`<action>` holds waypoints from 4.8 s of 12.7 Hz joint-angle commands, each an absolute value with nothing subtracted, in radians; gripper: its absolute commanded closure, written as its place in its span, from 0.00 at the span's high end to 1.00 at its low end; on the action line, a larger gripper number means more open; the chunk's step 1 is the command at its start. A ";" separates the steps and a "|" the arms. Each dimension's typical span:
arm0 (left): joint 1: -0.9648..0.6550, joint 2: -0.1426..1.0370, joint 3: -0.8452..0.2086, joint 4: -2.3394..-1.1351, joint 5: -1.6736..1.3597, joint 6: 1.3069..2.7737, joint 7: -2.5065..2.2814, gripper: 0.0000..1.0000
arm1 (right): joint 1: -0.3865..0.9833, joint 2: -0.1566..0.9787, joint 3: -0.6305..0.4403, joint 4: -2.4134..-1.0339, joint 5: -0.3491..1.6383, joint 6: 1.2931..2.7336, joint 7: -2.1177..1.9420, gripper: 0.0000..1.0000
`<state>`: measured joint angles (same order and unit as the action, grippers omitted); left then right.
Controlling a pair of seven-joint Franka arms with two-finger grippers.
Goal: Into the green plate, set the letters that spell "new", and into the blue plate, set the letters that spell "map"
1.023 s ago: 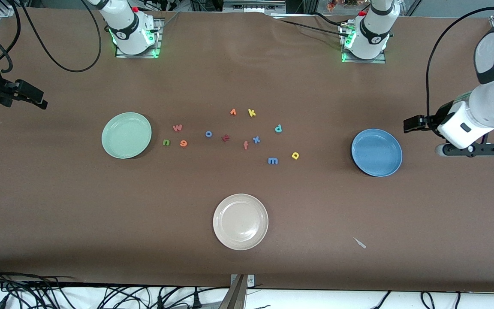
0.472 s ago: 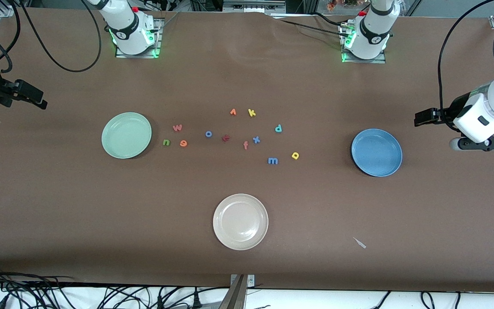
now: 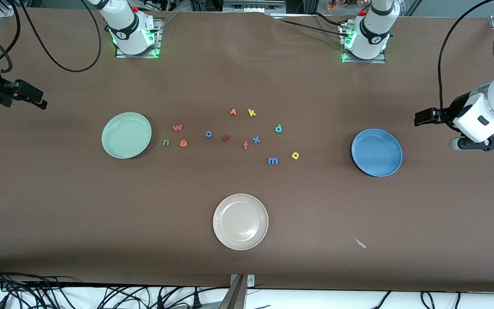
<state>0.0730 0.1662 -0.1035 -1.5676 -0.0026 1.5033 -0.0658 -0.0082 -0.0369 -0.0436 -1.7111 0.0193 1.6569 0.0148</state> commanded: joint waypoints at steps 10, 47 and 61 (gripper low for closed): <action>0.077 0.155 -0.106 -1.578 -0.006 1.493 -0.043 1.00 | -0.006 -0.034 -0.048 -1.692 0.012 1.643 0.003 1.00; -0.101 0.649 -0.482 -1.878 0.379 2.424 -1.009 1.00 | 0.213 0.167 -0.023 -1.843 0.003 1.814 0.674 1.00; -0.109 0.710 -0.479 -1.841 0.399 2.401 -1.000 0.64 | 0.241 0.164 0.212 -2.325 -0.003 2.436 1.802 0.95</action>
<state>-0.1030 0.7038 -0.4787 -1.8555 0.3550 2.4215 -0.9778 0.2438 0.1909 0.1948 -2.2611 0.0143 2.3662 1.7312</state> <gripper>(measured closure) 0.308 0.044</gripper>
